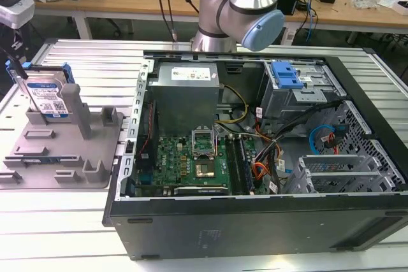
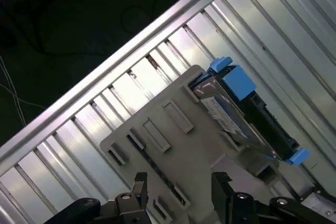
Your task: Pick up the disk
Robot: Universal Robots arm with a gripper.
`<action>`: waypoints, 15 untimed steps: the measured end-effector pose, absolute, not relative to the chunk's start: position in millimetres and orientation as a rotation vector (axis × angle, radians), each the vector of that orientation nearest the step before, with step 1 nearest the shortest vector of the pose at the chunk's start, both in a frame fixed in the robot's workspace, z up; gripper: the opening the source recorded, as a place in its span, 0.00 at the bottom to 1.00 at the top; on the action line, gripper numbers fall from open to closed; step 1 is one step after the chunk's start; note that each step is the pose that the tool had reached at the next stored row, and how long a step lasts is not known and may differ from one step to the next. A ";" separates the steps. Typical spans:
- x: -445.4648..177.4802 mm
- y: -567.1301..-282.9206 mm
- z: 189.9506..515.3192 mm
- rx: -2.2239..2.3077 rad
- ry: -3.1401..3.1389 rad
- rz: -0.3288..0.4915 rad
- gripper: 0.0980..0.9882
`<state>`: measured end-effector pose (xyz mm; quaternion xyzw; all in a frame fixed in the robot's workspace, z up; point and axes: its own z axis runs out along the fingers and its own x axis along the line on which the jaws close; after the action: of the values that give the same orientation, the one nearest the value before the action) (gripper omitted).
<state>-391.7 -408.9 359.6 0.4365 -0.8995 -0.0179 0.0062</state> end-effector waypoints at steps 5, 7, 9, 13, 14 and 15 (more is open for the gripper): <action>-391.3 -409.0 359.2 1.538 -2.722 -0.054 0.56; -391.1 -408.9 359.1 1.583 -2.696 -0.053 0.56; -390.7 -409.0 358.8 1.629 -2.668 -0.052 0.56; -390.3 -409.0 358.1 1.717 -2.614 -0.046 0.56; -390.3 -409.0 357.9 1.734 -2.603 -0.045 0.56; -390.2 -409.0 357.7 1.753 -2.591 -0.043 0.56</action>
<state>-390.2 -409.0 357.7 0.5602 -0.8282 -0.0138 0.0066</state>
